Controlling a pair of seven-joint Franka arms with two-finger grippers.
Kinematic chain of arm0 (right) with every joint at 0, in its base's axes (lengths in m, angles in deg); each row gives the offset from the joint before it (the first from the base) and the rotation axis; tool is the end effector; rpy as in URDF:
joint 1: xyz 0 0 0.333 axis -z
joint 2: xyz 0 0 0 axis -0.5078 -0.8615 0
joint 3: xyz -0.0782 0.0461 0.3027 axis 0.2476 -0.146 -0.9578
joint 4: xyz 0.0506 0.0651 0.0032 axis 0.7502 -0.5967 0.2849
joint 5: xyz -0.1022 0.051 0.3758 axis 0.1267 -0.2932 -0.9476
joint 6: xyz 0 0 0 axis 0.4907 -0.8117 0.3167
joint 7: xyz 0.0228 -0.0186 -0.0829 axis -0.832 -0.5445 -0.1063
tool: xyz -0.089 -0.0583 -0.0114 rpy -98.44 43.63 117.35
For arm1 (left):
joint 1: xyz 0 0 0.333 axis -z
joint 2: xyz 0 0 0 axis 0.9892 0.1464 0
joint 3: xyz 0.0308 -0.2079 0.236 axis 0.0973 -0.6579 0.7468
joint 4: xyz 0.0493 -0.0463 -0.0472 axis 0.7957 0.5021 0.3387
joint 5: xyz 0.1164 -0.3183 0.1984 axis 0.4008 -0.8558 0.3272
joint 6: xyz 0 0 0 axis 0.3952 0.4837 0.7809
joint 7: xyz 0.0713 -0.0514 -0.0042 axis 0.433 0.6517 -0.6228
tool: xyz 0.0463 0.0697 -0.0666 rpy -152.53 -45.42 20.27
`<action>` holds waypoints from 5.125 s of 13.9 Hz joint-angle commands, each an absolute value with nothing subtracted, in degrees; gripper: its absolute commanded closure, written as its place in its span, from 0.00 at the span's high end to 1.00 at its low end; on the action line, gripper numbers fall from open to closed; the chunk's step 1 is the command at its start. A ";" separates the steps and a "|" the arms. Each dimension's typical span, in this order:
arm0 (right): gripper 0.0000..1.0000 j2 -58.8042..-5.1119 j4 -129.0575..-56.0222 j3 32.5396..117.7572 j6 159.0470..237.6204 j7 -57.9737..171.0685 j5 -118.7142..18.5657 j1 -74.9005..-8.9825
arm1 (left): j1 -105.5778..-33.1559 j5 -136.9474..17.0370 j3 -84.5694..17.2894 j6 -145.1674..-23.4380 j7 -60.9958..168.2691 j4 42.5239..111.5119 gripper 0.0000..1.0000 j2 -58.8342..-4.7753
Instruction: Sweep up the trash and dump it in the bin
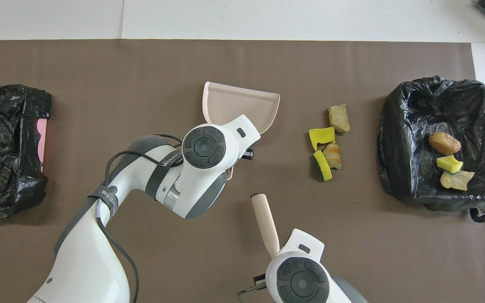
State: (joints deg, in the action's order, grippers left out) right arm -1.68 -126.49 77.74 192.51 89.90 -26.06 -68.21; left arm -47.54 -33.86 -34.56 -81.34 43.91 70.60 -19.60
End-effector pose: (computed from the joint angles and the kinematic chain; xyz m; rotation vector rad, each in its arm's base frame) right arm 0.3145 0.2969 0.4015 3.0647 0.3700 -0.3171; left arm 0.5254 -0.4050 0.3543 3.0062 -0.3414 0.2264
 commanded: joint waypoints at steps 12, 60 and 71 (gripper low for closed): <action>0.00 -23.88 -102.30 77.34 189.82 78.70 0.70 -40.29 | -50.30 -33.68 -34.13 -60.61 97.78 74.51 0.00 -29.38; 0.00 -20.65 -115.61 72.59 188.82 71.84 -22.18 -40.78 | -46.52 -33.59 -34.13 -70.28 100.54 84.01 0.00 -31.85; 0.00 -23.92 -103.93 72.77 184.03 72.63 -34.36 -47.66 | -48.88 -33.59 -34.13 -70.64 106.76 83.14 0.00 -31.15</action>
